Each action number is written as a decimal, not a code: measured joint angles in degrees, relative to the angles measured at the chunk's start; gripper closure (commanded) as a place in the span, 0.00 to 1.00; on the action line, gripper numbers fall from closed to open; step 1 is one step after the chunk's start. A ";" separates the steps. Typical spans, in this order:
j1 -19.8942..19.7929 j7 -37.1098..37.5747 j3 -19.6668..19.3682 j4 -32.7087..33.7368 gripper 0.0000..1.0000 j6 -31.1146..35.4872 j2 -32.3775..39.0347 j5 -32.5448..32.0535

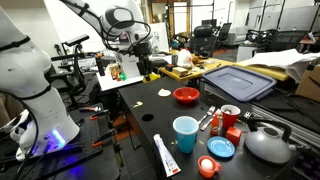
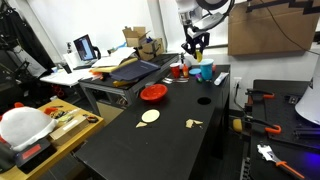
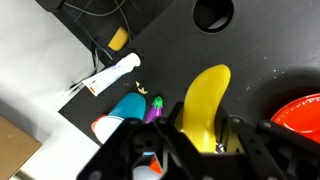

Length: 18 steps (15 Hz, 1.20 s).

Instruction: Move the banana to the right

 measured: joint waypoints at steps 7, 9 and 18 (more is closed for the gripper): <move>-0.07 -0.19 -0.17 0.42 0.92 -0.02 1.07 -0.01; -0.72 -0.18 -0.88 1.21 0.92 -0.02 2.41 -0.20; -8.46 -0.17 -11.34 6.30 0.92 0.21 6.90 -0.84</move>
